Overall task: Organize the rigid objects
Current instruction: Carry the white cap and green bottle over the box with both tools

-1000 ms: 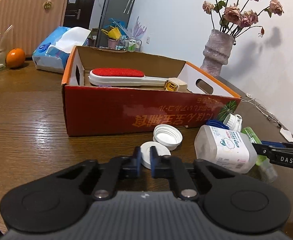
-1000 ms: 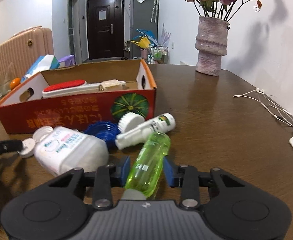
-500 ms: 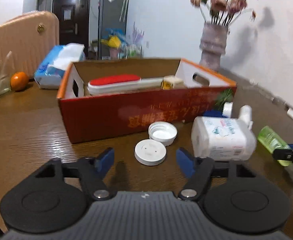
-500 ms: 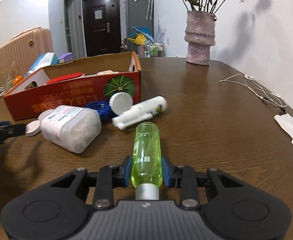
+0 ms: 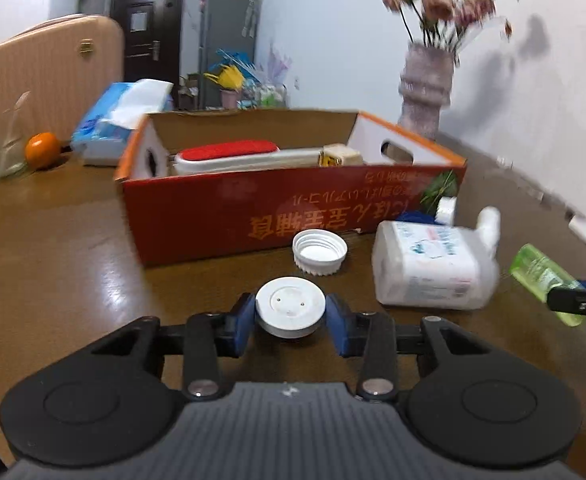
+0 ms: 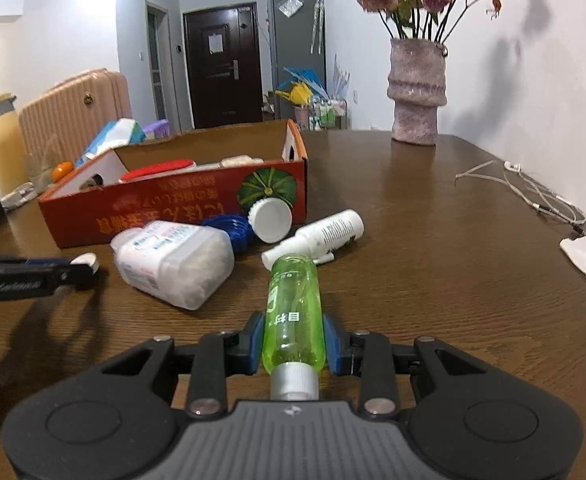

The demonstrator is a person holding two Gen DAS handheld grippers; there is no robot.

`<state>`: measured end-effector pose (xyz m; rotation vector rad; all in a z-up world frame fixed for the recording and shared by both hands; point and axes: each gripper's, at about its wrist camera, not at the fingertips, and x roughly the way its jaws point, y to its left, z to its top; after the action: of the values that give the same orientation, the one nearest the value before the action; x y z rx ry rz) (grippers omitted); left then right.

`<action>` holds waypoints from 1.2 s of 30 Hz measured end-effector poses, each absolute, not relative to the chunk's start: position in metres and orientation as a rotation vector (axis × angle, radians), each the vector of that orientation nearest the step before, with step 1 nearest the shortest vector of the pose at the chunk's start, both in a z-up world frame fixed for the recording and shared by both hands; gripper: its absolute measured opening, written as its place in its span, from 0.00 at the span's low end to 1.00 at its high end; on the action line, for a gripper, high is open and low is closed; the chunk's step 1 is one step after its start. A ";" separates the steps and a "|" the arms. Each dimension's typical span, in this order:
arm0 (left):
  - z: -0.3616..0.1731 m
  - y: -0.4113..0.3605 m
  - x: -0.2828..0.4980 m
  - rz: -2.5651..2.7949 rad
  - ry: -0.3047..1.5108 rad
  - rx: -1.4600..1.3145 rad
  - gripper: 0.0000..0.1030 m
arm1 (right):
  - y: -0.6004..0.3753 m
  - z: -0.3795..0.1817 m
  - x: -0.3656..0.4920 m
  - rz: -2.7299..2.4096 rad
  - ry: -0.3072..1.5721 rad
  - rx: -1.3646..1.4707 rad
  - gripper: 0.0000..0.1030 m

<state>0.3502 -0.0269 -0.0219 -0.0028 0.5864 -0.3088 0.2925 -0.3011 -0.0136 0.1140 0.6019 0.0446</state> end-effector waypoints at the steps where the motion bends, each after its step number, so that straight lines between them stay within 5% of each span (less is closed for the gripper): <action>1: -0.018 -0.023 0.338 -0.299 0.569 -0.017 0.38 | -0.302 -0.011 0.288 0.047 0.592 0.117 0.29; 21: 0.077 0.004 0.143 -0.214 0.218 -0.093 0.38 | -0.273 0.078 0.146 0.256 0.267 0.067 0.29; 36: 0.074 0.003 0.179 -0.239 0.235 -0.115 0.38 | -0.273 0.083 0.176 0.243 0.265 0.076 0.29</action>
<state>0.1792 0.0030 0.0737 -0.1146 0.2352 -0.2385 0.1763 -0.2731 0.0828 0.0761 0.2649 0.2429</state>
